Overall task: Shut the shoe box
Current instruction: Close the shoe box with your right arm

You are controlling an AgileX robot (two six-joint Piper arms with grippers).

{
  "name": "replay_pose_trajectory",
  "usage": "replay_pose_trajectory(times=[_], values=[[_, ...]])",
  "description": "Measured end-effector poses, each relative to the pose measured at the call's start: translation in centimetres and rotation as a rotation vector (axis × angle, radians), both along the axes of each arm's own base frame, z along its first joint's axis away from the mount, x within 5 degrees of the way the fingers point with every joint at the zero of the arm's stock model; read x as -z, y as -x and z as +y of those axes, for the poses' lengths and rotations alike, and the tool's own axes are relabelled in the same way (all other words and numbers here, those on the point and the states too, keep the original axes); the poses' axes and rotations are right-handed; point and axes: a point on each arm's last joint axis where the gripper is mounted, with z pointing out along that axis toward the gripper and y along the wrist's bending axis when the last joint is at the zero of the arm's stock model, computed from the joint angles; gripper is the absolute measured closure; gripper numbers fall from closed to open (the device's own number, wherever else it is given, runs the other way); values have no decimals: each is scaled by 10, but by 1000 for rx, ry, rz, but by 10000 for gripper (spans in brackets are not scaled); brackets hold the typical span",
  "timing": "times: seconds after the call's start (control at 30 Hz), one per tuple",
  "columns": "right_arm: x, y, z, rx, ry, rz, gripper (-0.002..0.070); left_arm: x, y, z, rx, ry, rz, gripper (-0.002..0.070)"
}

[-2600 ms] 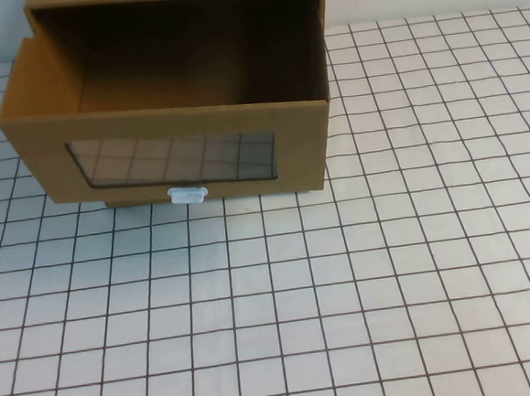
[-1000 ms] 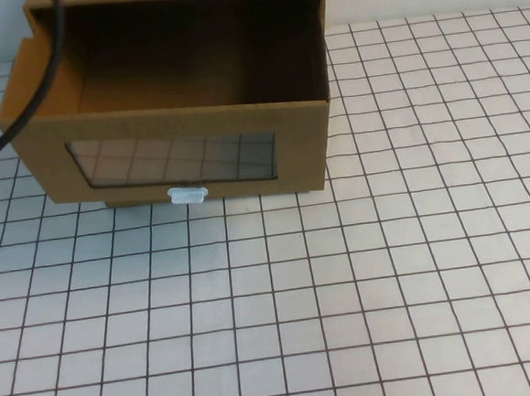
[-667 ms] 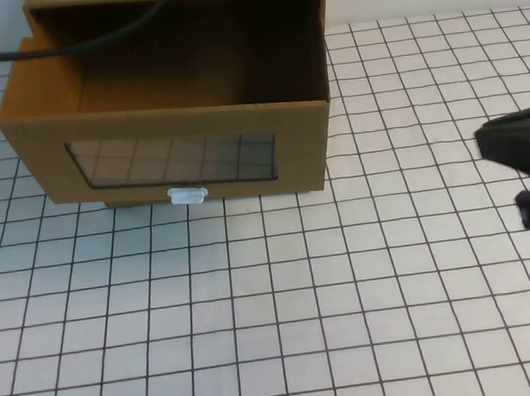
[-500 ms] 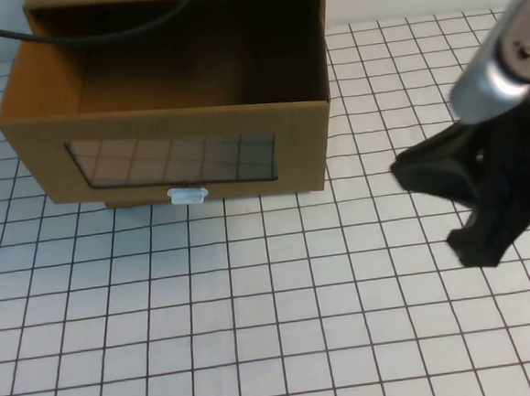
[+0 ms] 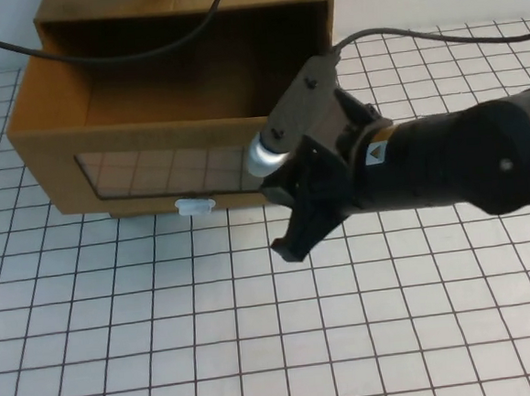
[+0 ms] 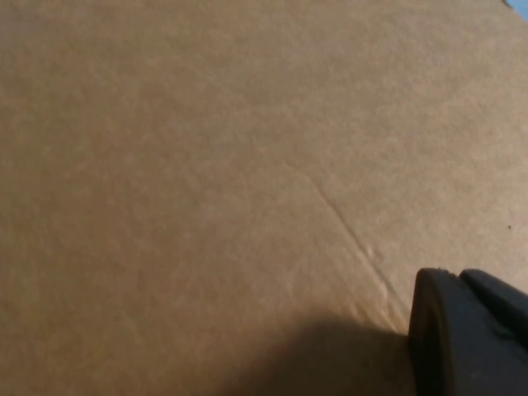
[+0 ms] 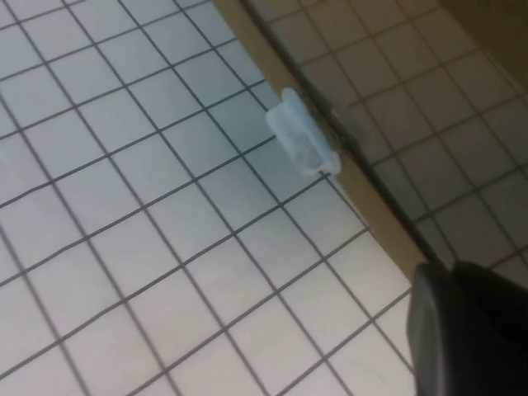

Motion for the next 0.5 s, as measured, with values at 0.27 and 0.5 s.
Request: replay_pose_trajectory(times=[0.27, 0.5], values=[[3, -36, 31, 14, -29, -36, 689, 0, -1, 2, -14, -20, -13, 679], [-6, -60, 45, 24, -58, -77, 690, 0, -2, 4, -21, -26, -17, 679]])
